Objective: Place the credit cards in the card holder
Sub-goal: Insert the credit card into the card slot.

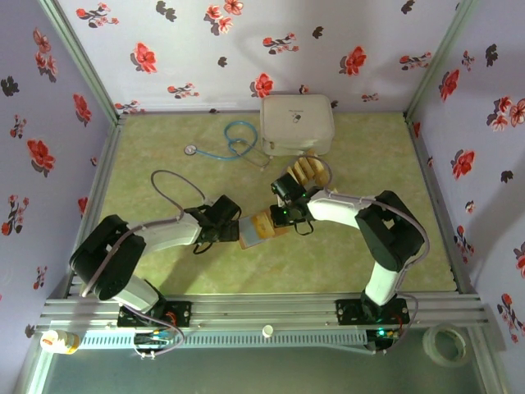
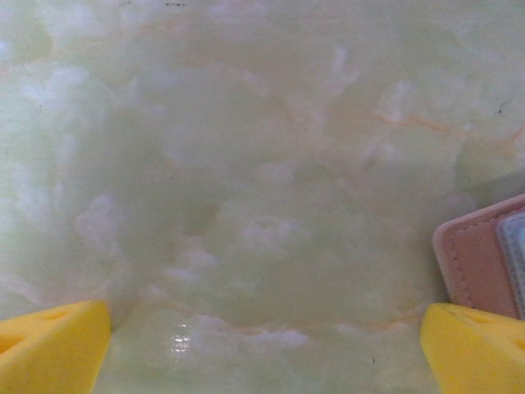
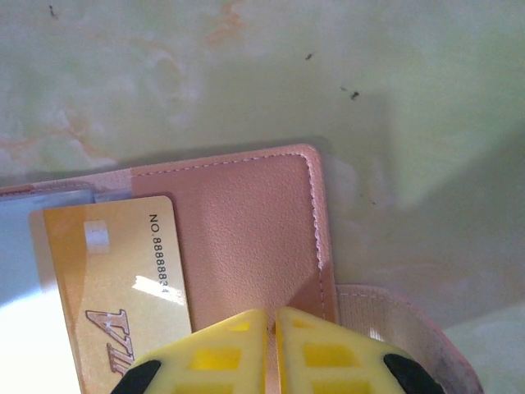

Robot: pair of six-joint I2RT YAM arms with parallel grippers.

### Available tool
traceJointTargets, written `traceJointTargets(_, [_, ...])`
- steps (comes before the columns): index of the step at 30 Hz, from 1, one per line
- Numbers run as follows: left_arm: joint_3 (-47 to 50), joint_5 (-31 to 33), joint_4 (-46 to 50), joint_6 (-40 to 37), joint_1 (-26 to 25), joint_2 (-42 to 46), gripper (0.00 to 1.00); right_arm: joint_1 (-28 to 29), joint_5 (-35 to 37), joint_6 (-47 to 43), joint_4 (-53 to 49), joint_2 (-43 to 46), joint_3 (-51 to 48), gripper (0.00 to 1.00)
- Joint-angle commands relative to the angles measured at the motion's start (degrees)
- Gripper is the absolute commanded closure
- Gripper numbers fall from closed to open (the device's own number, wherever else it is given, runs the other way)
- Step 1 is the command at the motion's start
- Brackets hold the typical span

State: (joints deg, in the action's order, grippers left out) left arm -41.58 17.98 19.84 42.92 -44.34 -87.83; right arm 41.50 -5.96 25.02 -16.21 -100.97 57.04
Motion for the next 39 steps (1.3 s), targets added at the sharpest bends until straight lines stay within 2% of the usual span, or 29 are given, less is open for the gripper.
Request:
traceJointTargets(1, [-0.4, 0.9, 0.9, -1.2, 0.3, -2.3, 0.02, 1.0, -0.6, -0.8, -1.6, -1.0, 1.5, 0.9])
traceJointTargets(39, [0.5, -0.1, -1.7, -1.5, 0.3, -3.6, 0.02, 8.0, -5.4, 5.3, 1.2, -3.2, 5.7, 0.93])
